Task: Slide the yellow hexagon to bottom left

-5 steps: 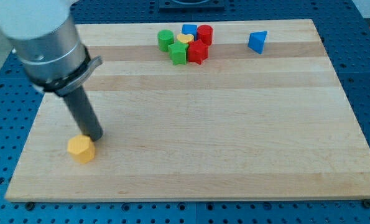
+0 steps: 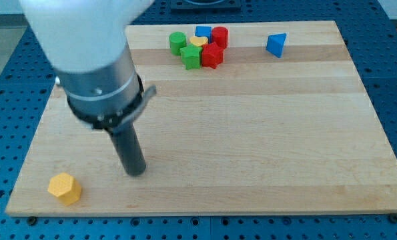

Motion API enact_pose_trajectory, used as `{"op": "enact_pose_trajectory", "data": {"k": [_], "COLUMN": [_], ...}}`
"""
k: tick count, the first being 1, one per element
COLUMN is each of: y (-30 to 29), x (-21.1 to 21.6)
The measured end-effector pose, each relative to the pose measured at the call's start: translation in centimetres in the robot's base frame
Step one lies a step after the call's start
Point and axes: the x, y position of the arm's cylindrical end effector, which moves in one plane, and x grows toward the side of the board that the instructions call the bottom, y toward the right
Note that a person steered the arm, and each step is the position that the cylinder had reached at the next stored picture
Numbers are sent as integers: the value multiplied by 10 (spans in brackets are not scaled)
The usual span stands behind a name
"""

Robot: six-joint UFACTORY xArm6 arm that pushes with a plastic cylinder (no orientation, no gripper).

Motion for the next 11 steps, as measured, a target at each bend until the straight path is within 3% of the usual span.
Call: {"op": "enact_pose_trajectory", "data": {"k": [1,7,10,11], "y": [-3,-119,-120,-78], "x": [40,40,26,31]}}
